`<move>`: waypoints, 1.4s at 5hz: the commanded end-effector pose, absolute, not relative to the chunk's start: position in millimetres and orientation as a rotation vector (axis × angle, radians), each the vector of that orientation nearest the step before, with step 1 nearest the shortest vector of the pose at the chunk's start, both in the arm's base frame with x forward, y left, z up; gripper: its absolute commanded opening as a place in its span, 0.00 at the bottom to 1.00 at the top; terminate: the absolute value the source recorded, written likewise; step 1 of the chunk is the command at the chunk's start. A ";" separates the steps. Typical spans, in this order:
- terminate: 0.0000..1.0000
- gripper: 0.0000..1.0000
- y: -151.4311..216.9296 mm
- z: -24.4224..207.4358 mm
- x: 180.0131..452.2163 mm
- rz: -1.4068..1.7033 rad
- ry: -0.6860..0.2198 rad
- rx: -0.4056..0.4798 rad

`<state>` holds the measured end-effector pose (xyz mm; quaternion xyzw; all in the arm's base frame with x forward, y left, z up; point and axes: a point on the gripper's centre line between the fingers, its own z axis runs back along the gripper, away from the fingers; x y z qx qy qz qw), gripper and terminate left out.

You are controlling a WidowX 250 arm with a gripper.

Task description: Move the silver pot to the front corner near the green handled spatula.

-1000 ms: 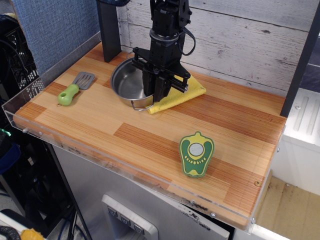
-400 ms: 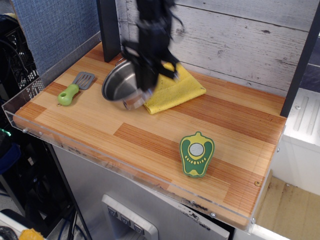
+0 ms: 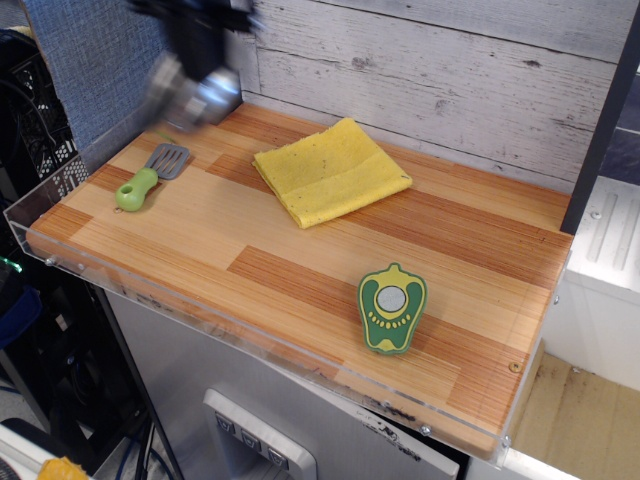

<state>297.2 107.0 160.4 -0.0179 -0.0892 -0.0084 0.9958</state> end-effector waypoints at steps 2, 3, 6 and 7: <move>0.00 0.00 116.9 94.2 237.0 -0.097 0.029 -0.055; 0.00 0.00 105.5 78.2 234.5 -0.138 0.070 -0.038; 0.00 0.00 86.1 65.5 242.5 -0.175 0.091 -0.024; 0.00 1.00 86.8 62.2 242.8 -0.168 0.118 -0.015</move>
